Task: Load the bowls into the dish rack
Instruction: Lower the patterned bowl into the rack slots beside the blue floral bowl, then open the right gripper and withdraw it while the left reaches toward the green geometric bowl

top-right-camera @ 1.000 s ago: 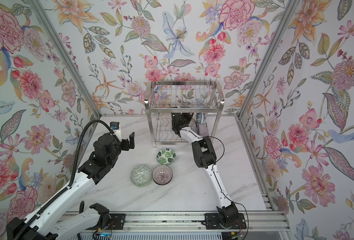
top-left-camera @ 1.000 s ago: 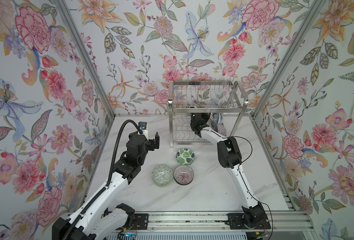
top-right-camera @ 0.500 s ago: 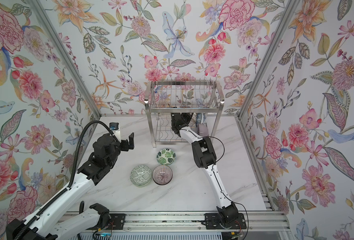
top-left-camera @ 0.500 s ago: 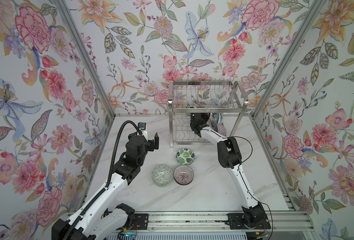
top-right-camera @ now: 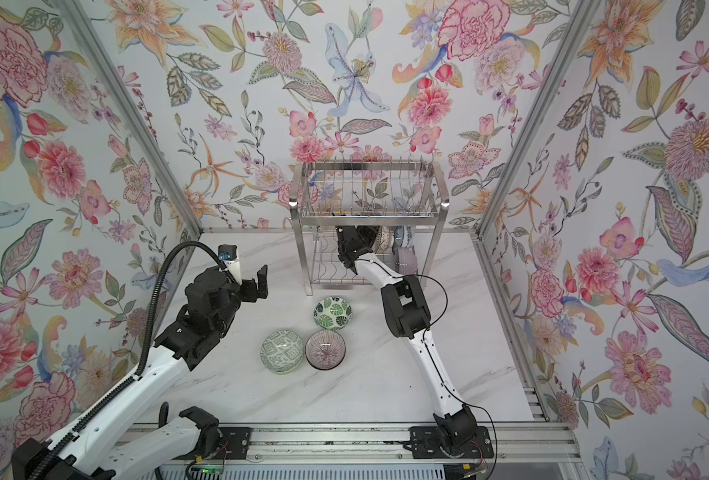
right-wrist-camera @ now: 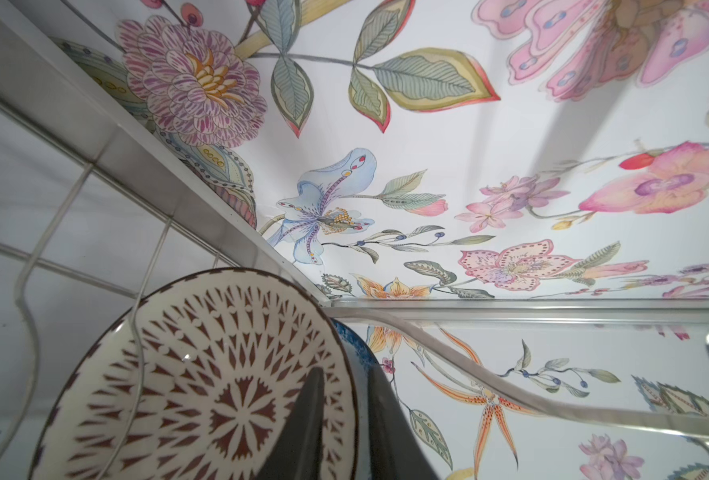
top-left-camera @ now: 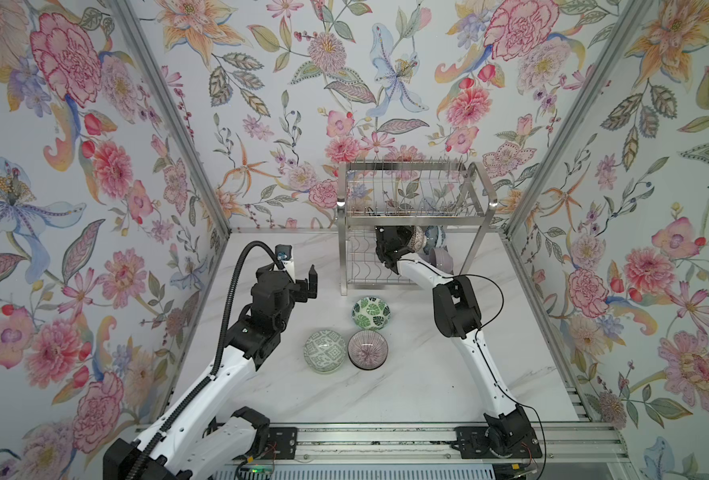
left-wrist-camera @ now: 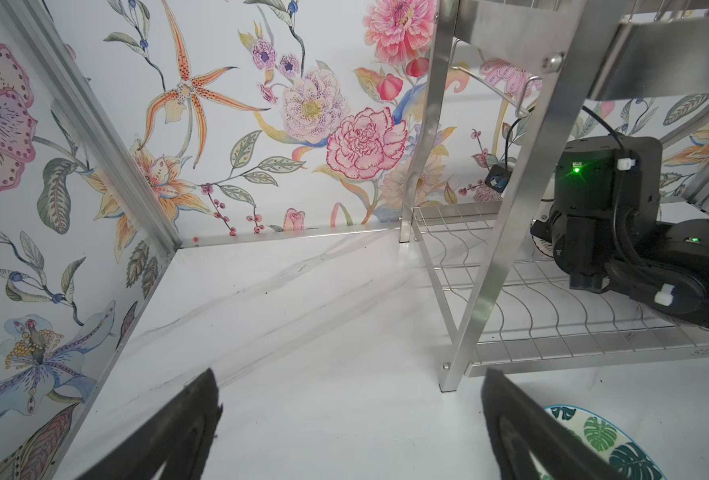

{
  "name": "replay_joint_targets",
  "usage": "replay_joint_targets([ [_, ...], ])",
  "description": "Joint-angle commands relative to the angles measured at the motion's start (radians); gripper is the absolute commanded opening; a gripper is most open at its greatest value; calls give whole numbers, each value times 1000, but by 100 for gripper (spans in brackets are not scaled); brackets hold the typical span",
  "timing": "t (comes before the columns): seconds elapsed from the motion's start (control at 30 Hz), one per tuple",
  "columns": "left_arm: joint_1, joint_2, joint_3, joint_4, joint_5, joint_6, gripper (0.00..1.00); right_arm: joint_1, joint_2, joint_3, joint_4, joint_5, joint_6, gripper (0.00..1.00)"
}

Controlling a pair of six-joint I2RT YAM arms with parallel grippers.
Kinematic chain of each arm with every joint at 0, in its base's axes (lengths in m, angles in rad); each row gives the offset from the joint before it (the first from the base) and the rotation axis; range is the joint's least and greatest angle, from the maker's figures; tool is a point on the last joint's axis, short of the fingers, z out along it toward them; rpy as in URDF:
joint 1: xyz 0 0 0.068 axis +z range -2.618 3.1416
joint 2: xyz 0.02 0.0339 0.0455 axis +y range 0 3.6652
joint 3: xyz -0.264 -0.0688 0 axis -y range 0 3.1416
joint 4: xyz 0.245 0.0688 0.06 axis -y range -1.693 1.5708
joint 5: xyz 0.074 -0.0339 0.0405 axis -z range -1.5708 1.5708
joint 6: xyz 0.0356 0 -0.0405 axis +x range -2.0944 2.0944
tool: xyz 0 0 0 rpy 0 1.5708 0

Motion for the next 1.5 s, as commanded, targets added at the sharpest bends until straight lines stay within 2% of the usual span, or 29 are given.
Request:
replay_joint_targets([
  [0.0,12,-13,-3,-3,13,2,99,-4,-26,25,-10,-2,24,22],
  [0.1,12,-11,-2,-4,13,4,99,-2,-36,23,-25,-9,36,23],
  [0.17,12,-10,-2,-5,13,4,99,0,-50,17,-46,-22,58,30],
  [0.23,11,-8,-3,-4,14,2,99,4,-71,-2,-59,-43,71,45],
  [0.33,12,-8,-3,-4,16,2,99,13,-107,-47,-61,-74,85,80],
  [0.37,12,-8,-3,-3,17,1,99,16,-120,-65,-59,-84,88,86],
  [0.47,12,-8,-3,-6,20,1,99,24,-160,-119,-55,-114,100,93],
  [0.6,12,-8,-5,-10,20,1,99,41,-230,-229,-16,-174,107,96],
  [0.77,12,-9,0,-11,21,1,99,63,-310,-395,106,-221,45,100],
  [1.1,12,-9,13,-21,25,1,99,88,-452,-637,277,-266,-27,99],
  [1.4,12,18,15,-10,47,-10,99,125,-639,-891,403,-323,-78,99],
  [1.47,11,35,15,-3,60,-16,99,167,-688,-953,426,-330,-80,99],
])
